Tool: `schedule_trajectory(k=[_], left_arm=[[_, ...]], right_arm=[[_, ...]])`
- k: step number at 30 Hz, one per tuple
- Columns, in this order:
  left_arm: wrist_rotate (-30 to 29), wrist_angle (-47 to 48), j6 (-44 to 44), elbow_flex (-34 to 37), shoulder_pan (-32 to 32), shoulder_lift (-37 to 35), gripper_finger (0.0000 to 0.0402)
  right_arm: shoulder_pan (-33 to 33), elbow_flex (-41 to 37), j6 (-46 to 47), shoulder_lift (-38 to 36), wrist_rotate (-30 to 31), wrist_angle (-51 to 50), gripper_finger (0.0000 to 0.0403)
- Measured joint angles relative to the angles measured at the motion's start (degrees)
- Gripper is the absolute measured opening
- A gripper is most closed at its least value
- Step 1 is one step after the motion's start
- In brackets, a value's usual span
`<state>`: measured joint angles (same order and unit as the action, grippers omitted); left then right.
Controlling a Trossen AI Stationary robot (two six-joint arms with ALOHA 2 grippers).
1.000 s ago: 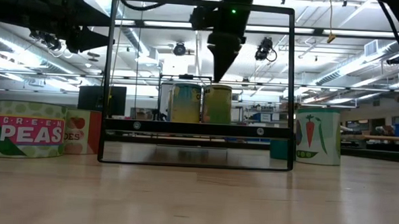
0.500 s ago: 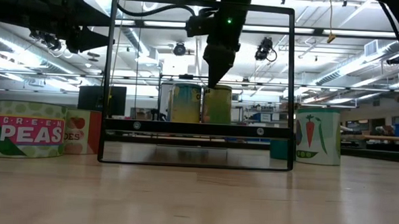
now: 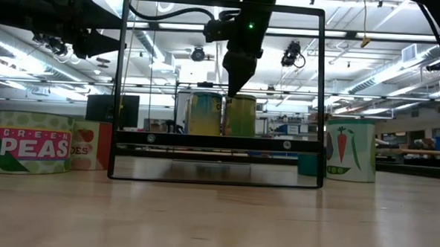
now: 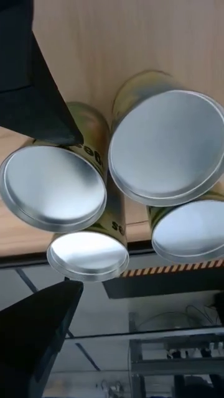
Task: Pick and place cans onto a shelf
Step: Put the canned oranges on the shelf, then put the canned green peas on the shelf
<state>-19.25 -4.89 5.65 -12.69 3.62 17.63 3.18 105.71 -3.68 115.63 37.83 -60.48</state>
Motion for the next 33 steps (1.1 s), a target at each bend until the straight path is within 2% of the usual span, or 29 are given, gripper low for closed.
schedule_trajectory(k=[7, 12, 15, 19, 23, 28, 33], left_arm=[[0.0, 0.12, -0.15, 0.0, 0.0, 0.0, 0.0393], [-0.01, 1.01, -0.24, 0.0, 0.04, 0.0, 0.0393], [-0.88, 0.94, -0.24, 0.0, 0.04, 0.0, 0.0393], [-6.1, 1.09, -0.01, -0.04, 0.07, 1.04, 0.0393], [-9.16, 1.09, 0.72, -0.04, 0.07, 3.83, 0.0393], [-10.12, 0.06, 1.15, -0.04, 0.07, 6.77, 0.0393], [-10.12, 0.59, 1.25, -0.04, 0.07, 6.73, 0.0393]], right_arm=[[-1.56, 3.72, -1.38, 0.0, 0.43, -0.98, 0.0379], [-0.98, 7.23, 1.27, -0.02, 7.37, -8.28, 0.0379], [1.06, 7.81, 5.83, -0.02, 7.53, -13.39, 0.0379], [5.01, 7.82, 13.43, 0.0, 5.42, -19.87, 0.0379], [8.59, 7.8, 16.78, -0.04, 4.46, -20.83, 0.0379], [12.88, 7.8, 16.74, -0.13, 0.55, -17.87, 0.0379], [16.7, 7.46, 17.65, -0.19, -4.68, -15.71, 0.0373]])
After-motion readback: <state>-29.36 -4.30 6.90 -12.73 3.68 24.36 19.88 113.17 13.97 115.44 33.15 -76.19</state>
